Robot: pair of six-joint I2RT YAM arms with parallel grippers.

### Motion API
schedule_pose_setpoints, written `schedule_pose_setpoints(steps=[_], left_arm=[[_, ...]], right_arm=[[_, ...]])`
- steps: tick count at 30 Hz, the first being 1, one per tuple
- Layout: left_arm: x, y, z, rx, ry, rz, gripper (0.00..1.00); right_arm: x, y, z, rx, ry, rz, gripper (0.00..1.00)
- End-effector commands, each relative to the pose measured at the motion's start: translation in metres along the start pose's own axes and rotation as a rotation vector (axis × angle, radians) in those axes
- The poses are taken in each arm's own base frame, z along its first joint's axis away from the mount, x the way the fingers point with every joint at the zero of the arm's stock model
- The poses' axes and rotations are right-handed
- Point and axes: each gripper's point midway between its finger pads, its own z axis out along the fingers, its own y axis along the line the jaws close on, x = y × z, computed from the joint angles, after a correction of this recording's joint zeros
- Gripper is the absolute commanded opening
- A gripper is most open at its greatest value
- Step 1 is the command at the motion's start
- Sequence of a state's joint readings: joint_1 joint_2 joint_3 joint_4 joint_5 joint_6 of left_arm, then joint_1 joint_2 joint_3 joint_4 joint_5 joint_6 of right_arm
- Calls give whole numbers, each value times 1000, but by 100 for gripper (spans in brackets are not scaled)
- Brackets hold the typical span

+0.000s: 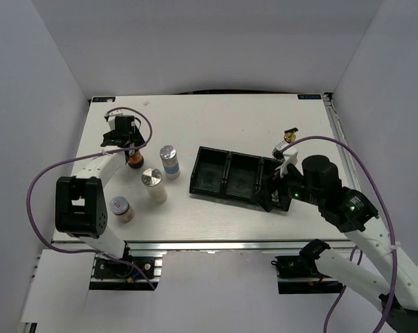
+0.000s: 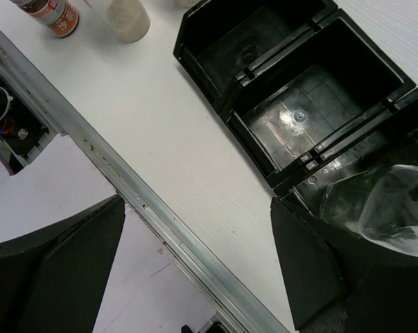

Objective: Organize the condiment bottles

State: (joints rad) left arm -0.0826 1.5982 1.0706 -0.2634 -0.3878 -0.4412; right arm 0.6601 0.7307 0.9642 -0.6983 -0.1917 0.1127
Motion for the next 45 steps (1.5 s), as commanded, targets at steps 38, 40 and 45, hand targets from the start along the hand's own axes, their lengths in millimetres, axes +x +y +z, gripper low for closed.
schedule_pose_setpoints(steps=[38,40,45], left_arm=[[35,-338,-327,1322,-116,496,0],[48,-345,-322,1326,-88,510,0],[71,-357,-315,1314,-52,547,0]], right_arm=[[-45,8,-70,33,-463,-153,90],[-46,9,-72,31,-478,-156,89],[-48,12,-75,19,-493,-166,89]])
